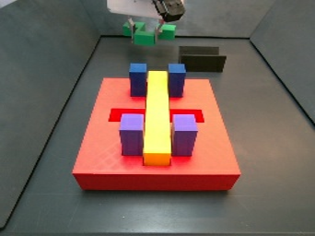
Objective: Pick up the green object. Move up. Place the green object on the fixture. Regrasp the green object. Move to above the board. Insert the green object.
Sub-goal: Place the green object on the fixture.
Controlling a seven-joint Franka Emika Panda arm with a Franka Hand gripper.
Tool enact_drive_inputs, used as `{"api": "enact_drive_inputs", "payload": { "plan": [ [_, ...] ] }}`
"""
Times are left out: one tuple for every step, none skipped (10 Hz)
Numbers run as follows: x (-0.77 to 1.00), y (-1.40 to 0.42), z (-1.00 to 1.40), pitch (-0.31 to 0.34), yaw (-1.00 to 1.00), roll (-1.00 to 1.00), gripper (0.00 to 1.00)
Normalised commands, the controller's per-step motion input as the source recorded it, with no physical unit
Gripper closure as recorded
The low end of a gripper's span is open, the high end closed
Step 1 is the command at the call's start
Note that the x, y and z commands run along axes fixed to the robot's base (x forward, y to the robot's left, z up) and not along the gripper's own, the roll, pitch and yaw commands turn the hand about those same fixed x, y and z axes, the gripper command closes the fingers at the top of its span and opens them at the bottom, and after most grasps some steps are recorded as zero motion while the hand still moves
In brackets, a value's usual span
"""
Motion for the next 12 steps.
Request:
{"api": "enact_drive_inputs", "payload": {
  "plan": [
    [0.0, -0.05, -0.23, 0.051, 0.0, 0.0, 1.0],
    [0.0, -0.01, -0.06, 0.043, 0.0, 0.0, 1.0],
    [0.17, 0.18, 0.45, 0.0, 0.0, -0.37, 1.0],
    [0.58, 0.0, 0.45, -0.22, 0.04, -0.23, 1.0],
    [0.64, -0.07, 0.75, 0.0, 0.08, -0.09, 1.0],
    [0.61, -0.09, 0.76, 0.034, 0.18, -0.17, 1.0],
    [0.68, -0.18, 0.55, 0.131, 0.25, 0.0, 1.0],
    [0.73, -0.23, 0.38, 0.18, 0.34, 0.0, 1.0],
    [0.7, -0.33, 0.36, 0.166, 0.39, 0.0, 1.0],
    [0.69, -0.32, 0.32, 0.191, 0.39, 0.0, 1.0],
    [0.6, -0.38, 0.26, 0.231, 0.33, -0.01, 1.0],
    [0.48, -0.38, 0.27, 0.163, 0.21, -0.16, 1.0]
  ]
}}
